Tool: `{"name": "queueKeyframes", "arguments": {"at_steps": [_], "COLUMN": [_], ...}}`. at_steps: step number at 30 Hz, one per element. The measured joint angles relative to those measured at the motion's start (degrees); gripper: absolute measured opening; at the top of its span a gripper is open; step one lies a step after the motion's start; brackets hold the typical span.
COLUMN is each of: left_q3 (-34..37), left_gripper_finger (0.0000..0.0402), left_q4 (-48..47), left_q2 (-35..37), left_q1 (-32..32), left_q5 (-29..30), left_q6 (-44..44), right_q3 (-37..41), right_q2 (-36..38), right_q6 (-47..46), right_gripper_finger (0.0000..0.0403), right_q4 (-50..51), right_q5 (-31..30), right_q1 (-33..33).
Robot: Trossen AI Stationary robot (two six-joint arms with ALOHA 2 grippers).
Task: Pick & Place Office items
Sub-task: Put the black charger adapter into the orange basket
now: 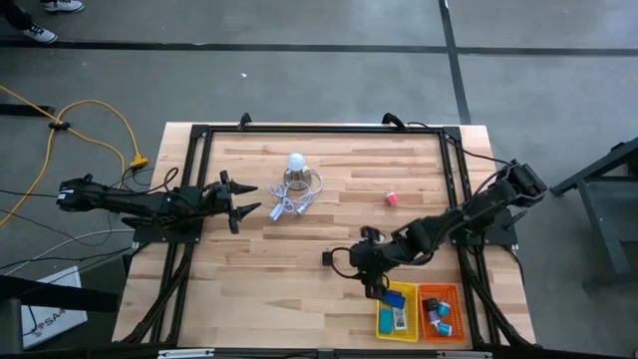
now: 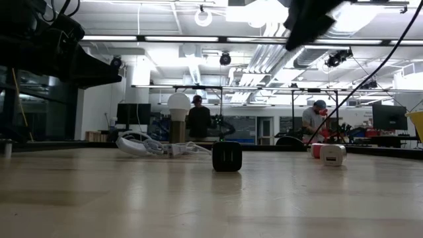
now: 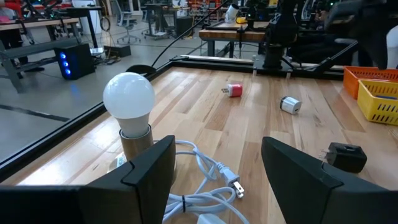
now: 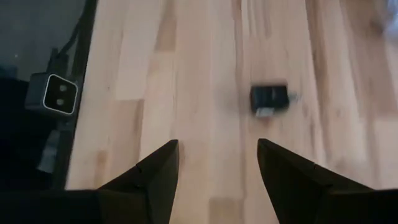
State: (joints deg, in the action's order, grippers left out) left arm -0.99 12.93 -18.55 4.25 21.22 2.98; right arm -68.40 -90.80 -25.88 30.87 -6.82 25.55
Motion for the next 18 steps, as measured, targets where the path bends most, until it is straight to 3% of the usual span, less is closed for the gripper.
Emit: {"name": "queueKeyframes", "arguments": {"at_steps": [3,10,18], "left_q3": [0.0,0.0,0.0], "left_gripper_finger": [0.0230,0.0230,0.0230], "left_q4": [0.0,0.0,0.0], "left_q2": [0.0,0.0,0.0], "left_q1": [0.0,0.0,0.0], "left_q5": [0.0,0.0,0.0], "left_q6": [0.0,0.0,0.0], "right_q3": [0.0,0.0,0.0], "right_q2": [-0.1,-2.1,-6.8], "right_q6": [6.4,8.9,19.9], "right_gripper_finger": [0.0203,0.0203,0.0203], "right_q4": [-2.6,-4.2,-9.2], "right_q5": [1.4,3.9,3.8], "right_q1": [-2.0,-6.7,-8.1]}}
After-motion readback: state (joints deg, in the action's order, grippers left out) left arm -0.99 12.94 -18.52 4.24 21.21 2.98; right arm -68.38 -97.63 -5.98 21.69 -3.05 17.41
